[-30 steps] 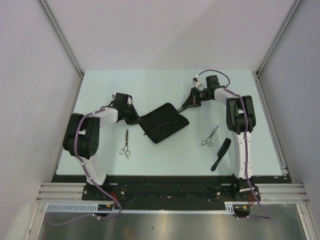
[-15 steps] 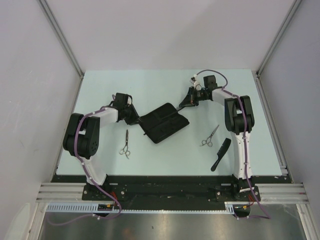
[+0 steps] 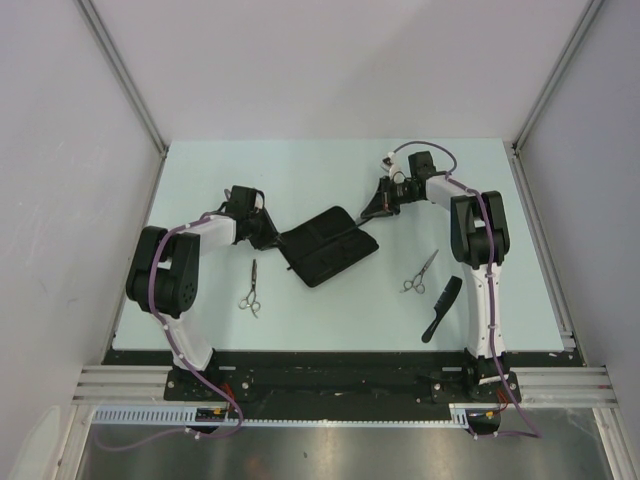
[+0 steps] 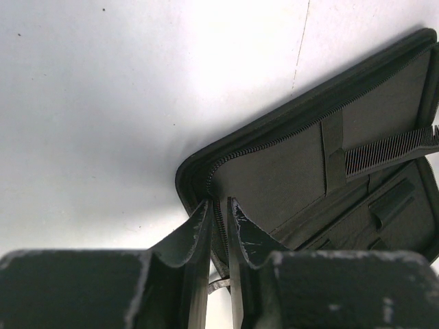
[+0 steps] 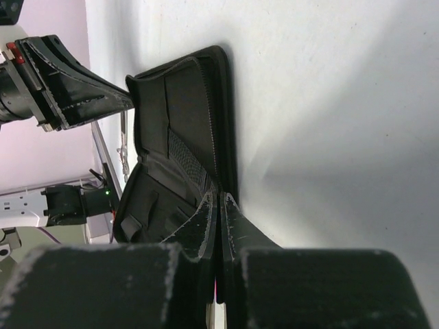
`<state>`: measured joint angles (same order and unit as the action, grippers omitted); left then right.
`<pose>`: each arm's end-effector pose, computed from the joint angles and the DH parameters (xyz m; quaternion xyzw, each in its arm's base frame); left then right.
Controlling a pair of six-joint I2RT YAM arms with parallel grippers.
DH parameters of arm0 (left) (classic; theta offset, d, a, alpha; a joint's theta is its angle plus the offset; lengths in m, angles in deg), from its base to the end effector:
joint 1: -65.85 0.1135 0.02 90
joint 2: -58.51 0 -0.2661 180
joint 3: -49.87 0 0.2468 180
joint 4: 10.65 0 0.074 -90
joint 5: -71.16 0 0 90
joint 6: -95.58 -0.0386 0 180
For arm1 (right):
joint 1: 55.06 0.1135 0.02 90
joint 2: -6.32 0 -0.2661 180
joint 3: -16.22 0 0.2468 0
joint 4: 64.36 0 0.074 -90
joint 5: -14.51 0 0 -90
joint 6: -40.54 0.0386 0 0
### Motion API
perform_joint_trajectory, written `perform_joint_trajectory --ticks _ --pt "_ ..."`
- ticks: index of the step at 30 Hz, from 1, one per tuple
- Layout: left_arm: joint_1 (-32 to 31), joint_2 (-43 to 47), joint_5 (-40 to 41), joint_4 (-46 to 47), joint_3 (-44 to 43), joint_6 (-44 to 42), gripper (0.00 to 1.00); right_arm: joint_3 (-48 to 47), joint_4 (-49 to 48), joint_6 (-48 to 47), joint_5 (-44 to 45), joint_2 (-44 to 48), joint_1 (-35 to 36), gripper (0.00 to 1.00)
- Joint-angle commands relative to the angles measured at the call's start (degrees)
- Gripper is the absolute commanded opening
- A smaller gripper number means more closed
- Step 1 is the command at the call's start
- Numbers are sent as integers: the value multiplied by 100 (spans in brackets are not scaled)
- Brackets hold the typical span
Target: Sort the hair-cutting tools
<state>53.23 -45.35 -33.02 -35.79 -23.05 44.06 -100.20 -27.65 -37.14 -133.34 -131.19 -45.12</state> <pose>0.3469 -0.0874 0.1525 -0.1773 0.9332 -0.2314 0.2102 0.4838 0.1180 0.1244 -0.1166 0.8435 0.5028 0.1485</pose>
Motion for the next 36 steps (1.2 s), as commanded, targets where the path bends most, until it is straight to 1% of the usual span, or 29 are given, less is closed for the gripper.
perform_joint_trajectory --ticks 1,9,12,19,29,33,36 --pt "-91 -267 -112 96 -21 -95 19 22 382 -370 168 -109 0 0" --pt "-91 -320 -200 96 -83 -104 19 -338 295 -230 89 -355 289 0" --pt "-91 -329 -217 88 -74 -104 18 -330 101 -116 89 -364 412 0" --pt "-91 -320 -217 88 31 -121 18 -145 -540 218 36 -232 588 0" --pt "-91 -337 -261 96 110 -148 19 4 -821 394 -51 -232 843 0" --pt "-91 -276 -235 88 137 -191 21 311 -1400 649 -95 -162 931 0" --pt "-91 -276 -270 88 146 -218 22 356 -1525 746 -113 -179 993 0"
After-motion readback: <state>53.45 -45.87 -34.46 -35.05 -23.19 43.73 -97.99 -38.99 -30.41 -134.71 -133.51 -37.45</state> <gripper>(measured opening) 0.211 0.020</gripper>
